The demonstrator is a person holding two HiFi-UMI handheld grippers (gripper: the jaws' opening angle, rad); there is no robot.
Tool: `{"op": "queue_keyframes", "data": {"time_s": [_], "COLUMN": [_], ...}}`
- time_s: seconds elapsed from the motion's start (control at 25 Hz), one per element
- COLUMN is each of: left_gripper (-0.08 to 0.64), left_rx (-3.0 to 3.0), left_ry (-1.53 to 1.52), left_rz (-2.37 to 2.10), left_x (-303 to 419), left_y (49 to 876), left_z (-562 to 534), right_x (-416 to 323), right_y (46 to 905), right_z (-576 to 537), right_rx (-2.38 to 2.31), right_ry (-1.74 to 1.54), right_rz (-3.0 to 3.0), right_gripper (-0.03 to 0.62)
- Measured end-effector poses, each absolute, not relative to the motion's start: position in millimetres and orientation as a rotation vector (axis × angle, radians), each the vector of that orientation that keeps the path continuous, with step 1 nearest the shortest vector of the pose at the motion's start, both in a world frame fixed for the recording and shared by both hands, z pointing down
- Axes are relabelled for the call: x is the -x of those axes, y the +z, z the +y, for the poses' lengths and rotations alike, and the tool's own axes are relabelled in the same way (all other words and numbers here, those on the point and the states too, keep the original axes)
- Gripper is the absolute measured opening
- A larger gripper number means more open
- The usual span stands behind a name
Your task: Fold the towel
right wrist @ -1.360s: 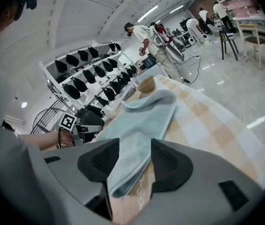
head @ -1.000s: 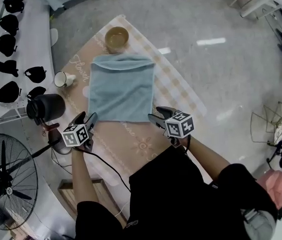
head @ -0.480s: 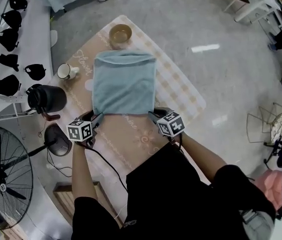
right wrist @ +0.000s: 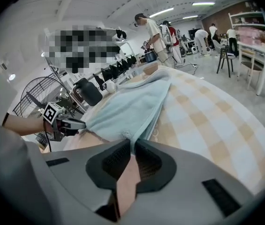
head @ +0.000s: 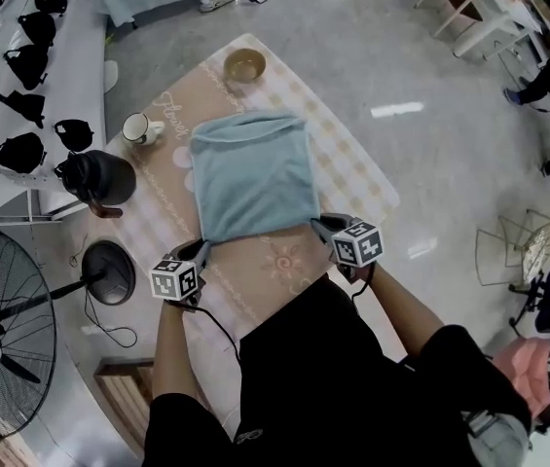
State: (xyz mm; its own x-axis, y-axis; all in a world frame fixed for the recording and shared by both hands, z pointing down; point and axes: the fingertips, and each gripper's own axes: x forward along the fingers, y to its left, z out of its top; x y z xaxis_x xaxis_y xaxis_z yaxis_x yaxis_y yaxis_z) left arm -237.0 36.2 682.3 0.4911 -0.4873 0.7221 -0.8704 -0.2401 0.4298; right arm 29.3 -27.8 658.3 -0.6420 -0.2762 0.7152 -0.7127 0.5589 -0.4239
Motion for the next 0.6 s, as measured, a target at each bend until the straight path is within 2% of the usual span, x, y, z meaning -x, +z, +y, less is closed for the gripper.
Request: {"op": "queue_keyframes", "data": {"time_s": [0.6], "left_gripper": [0.034], "left_rx": [-1.898], "left_ry": [0.534], "left_rz": [-1.014], "left_x": [211], "left_y": [656], "left_z": [122], "right_x": [-74], "right_y": [643], "right_z": [35], "right_rx": [-0.772], "right_ry": [0.953], "right_rz": [-2.170], "right_gripper": [0.032]}}
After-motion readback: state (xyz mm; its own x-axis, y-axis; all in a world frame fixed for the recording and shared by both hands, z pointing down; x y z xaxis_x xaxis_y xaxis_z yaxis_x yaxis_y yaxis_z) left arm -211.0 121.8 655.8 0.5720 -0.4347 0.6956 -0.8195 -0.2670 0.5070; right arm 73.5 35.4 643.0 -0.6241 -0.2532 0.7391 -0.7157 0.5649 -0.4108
